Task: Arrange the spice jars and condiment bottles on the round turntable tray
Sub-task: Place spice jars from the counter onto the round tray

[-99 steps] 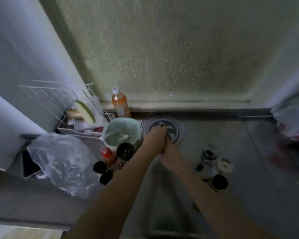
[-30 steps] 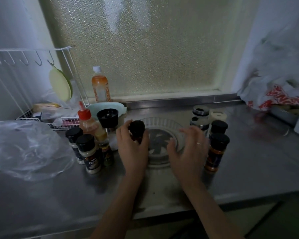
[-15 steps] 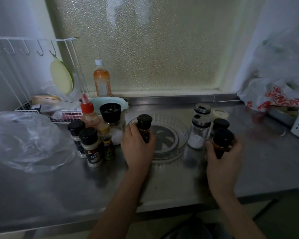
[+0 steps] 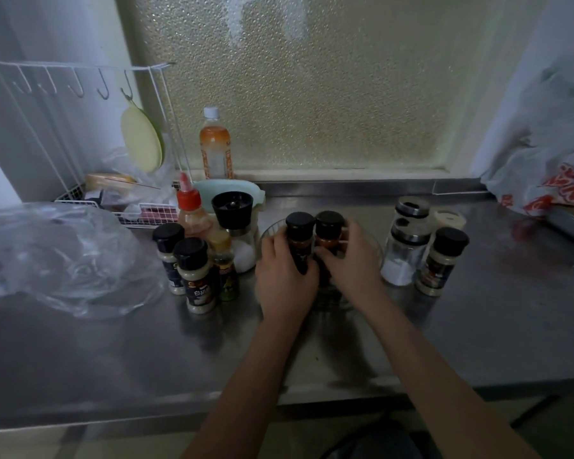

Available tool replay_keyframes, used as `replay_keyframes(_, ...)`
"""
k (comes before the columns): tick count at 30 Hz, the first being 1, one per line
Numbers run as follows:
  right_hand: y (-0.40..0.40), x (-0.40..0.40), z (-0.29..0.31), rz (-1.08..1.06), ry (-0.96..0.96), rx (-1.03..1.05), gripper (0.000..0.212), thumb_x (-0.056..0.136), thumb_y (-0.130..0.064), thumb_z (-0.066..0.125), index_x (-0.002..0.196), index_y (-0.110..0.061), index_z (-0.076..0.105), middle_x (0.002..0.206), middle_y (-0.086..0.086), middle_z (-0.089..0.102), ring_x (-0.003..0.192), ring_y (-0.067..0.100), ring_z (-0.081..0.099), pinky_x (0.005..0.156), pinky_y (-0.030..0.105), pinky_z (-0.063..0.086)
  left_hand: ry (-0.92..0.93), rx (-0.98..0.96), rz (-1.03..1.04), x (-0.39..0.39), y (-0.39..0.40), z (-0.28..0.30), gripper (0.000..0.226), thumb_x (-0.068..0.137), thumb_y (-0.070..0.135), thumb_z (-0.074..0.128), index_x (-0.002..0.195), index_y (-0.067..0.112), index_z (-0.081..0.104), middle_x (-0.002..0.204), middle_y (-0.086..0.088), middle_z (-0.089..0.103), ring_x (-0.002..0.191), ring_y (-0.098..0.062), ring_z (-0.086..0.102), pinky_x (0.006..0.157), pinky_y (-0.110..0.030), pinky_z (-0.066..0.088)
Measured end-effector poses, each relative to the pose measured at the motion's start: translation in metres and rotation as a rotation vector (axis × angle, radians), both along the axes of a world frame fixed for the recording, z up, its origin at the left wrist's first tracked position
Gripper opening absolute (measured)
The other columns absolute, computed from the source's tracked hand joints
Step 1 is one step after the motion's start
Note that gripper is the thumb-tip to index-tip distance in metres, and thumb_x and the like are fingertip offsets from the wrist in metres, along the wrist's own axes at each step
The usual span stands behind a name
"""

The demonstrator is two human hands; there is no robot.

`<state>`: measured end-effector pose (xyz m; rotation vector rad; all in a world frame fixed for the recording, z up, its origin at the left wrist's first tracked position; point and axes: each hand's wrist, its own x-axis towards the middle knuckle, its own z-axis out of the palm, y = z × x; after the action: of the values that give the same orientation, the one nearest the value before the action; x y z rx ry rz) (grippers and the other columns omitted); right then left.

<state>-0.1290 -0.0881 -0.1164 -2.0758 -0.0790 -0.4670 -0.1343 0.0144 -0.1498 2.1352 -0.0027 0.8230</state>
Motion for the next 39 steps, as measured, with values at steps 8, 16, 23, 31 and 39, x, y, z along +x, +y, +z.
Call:
replay_keyframes(8,-0.051,-0.033,0.016,-0.444,-0.379,-0.241,0.036,0.084,-0.019,0.056,0.120,-0.015,0.051,0.114,0.006,0.060,0.104,0.027,0.055,0.089,0.041,0.045,-0.408,-0.046,0.414,-0.010,0.018,0.009,0.052,0.062,0.000,0.053,0.113,0.006,0.047,0.107,-0.024,0.056,0.104,-0.027,0.043,0.088,-0.040,0.035)
replay_keyframes(16,-0.107,-0.001,0.007,-0.446,-0.006,-0.786,0.052,0.083,-0.060,0.043,0.115,-0.020,0.051,0.118,0.015,0.061,0.121,0.031,0.045,0.107,0.074,0.010,-0.269,-0.010,0.391,-0.002,0.022,0.006,0.062,0.079,-0.015,0.048,0.138,-0.007,0.030,0.141,-0.032,0.032,0.133,-0.042,0.033,0.110,-0.046,0.034)
replay_keyframes(23,-0.099,-0.010,0.020,-0.471,-0.122,-0.741,0.043,0.076,-0.054,0.061,0.110,-0.027,0.058,0.107,0.004,0.067,0.119,0.025,0.048,0.111,0.063,0.001,-0.219,-0.030,0.418,-0.002,0.021,0.007,0.057,0.077,-0.013,0.052,0.132,0.001,0.043,0.134,-0.024,0.048,0.121,-0.041,0.048,0.091,-0.054,0.044)
replay_keyframes(31,-0.062,-0.024,0.063,-0.274,-0.517,-0.281,0.050,0.078,-0.038,0.069,0.117,-0.013,0.051,0.106,0.005,0.063,0.099,0.024,0.054,0.085,0.037,0.043,-0.414,-0.160,0.273,-0.010,0.023,0.015,0.037,0.083,-0.016,0.040,0.117,-0.008,0.051,0.121,-0.029,0.049,0.114,-0.039,0.046,0.099,-0.046,0.041)
replay_keyframes(39,-0.039,0.008,0.018,-0.142,-0.218,-0.182,0.060,0.078,-0.041,0.070,0.127,-0.017,0.046,0.118,0.006,0.060,0.107,0.020,0.056,0.086,0.031,0.046,-0.734,-0.141,0.038,-0.018,0.012,0.019,0.033,0.088,-0.008,0.043,0.120,0.001,0.040,0.126,-0.026,0.039,0.127,-0.019,0.036,0.110,-0.027,0.029)
